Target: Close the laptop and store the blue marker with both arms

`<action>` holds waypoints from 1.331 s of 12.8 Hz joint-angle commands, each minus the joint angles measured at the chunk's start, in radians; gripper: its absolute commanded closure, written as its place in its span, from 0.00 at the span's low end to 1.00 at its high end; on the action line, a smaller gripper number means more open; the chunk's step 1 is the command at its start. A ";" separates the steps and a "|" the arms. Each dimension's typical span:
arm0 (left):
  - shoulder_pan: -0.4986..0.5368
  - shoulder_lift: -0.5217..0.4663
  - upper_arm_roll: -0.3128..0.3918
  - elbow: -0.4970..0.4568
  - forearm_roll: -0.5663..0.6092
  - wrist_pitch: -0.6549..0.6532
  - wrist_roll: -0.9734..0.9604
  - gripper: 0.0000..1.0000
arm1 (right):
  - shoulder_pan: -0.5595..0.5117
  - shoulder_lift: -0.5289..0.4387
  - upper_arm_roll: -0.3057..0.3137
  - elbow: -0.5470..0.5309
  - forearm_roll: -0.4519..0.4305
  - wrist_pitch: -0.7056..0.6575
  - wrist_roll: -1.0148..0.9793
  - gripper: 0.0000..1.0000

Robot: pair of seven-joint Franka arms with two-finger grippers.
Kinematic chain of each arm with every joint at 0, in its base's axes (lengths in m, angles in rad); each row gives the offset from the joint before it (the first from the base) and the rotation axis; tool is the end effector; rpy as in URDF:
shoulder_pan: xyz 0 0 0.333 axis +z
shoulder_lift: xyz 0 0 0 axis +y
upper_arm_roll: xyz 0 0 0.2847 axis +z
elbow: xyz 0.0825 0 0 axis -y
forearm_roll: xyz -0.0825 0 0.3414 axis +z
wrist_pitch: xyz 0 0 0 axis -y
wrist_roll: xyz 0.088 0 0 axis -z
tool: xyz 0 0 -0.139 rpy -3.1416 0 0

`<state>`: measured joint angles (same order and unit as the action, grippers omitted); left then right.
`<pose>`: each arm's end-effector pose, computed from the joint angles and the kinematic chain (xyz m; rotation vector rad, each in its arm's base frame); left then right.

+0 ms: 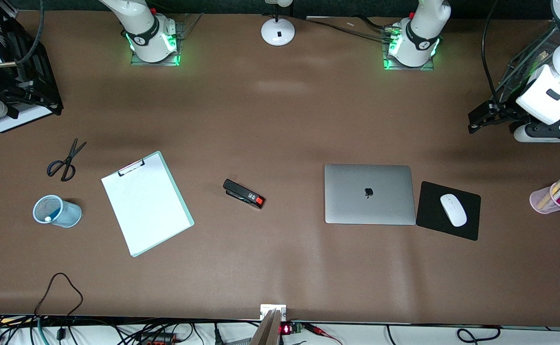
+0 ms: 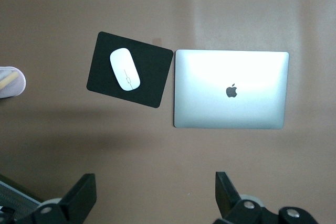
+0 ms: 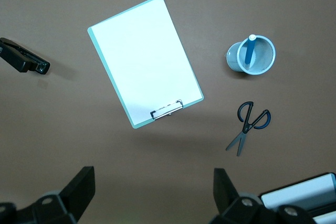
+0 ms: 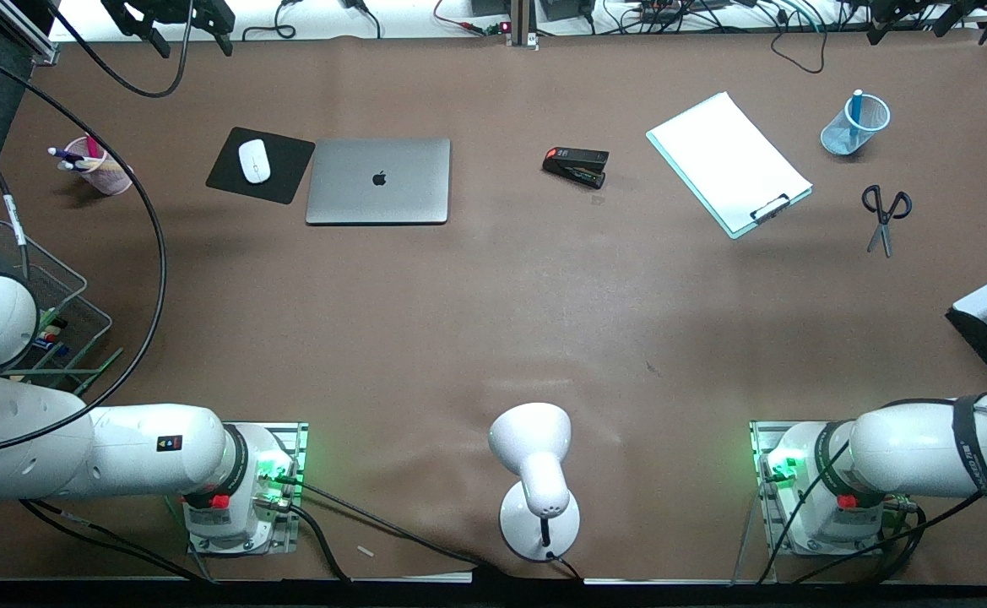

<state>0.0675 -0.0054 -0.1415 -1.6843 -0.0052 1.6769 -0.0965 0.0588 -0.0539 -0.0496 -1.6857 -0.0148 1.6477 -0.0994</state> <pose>0.5155 -0.0390 0.5241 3.1372 0.0362 -0.0038 0.5031 0.0021 0.5457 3.1240 0.1715 0.0239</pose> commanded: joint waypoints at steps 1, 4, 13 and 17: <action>0.005 0.002 -0.001 0.017 0.001 -0.009 0.006 0.00 | 0.001 0.019 -0.001 0.032 0.013 -0.008 -0.011 0.00; 0.011 0.002 0.000 0.017 0.001 -0.009 0.012 0.00 | 0.003 0.019 0.002 0.031 0.009 -0.014 0.015 0.00; 0.009 0.005 -0.001 0.017 0.001 -0.009 0.008 0.00 | 0.003 0.019 0.000 0.027 0.016 -0.035 0.084 0.00; 0.011 0.005 0.000 0.017 0.001 -0.009 0.008 0.00 | 0.003 0.020 0.000 0.026 0.016 -0.031 0.082 0.00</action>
<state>0.0744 -0.0053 -0.1404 -1.6843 -0.0052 1.6769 -0.0965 0.0595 -0.0425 -0.0488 -1.6763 -0.0128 1.6235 -0.0330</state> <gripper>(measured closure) 0.000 0.000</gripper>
